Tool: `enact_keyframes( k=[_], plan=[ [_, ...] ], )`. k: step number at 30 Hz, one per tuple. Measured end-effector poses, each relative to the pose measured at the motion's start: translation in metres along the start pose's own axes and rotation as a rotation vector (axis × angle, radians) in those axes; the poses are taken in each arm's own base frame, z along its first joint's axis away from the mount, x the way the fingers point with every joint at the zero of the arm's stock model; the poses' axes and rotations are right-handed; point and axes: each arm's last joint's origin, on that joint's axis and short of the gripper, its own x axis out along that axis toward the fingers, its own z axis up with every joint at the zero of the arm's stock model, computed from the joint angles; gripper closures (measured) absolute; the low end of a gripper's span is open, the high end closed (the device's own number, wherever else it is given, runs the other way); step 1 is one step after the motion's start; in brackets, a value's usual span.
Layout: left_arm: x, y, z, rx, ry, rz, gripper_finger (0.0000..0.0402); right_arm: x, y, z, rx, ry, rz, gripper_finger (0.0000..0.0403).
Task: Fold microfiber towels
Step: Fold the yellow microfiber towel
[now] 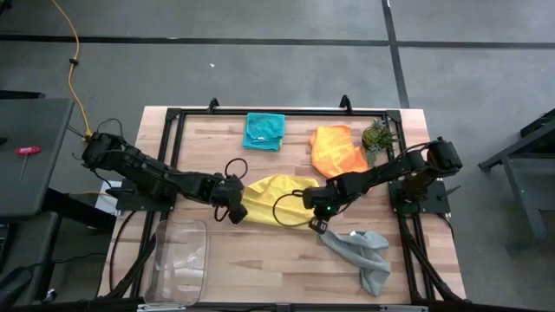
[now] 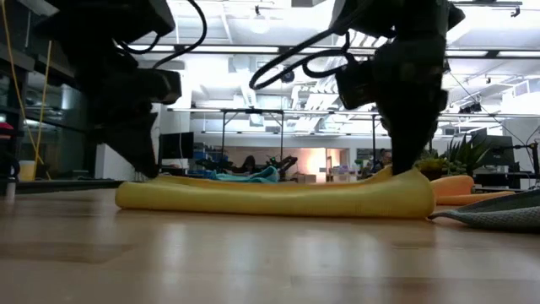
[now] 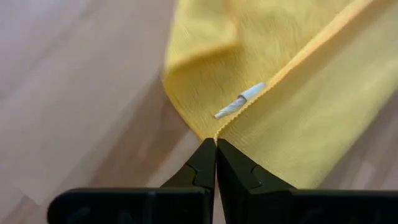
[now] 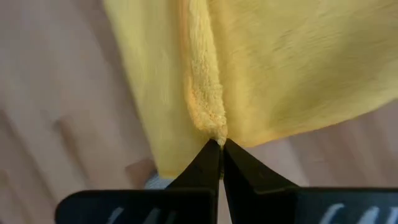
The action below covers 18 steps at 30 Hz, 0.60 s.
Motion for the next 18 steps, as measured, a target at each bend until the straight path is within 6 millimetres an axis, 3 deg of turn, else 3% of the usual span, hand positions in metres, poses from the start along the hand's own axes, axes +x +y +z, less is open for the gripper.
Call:
enact_keyframes(
  k=[8,18],
  plan=[
    [0.006,0.015,0.017,-0.093,-0.053,0.054,0.0401,-0.003,-0.025,0.012,0.156,-0.043,-0.13,0.0403],
    [0.007,0.022,0.023,-0.201,-0.109,0.114,0.0401,-0.009,-0.057,0.03,0.261,-0.108,-0.231,0.0403]
  ],
)
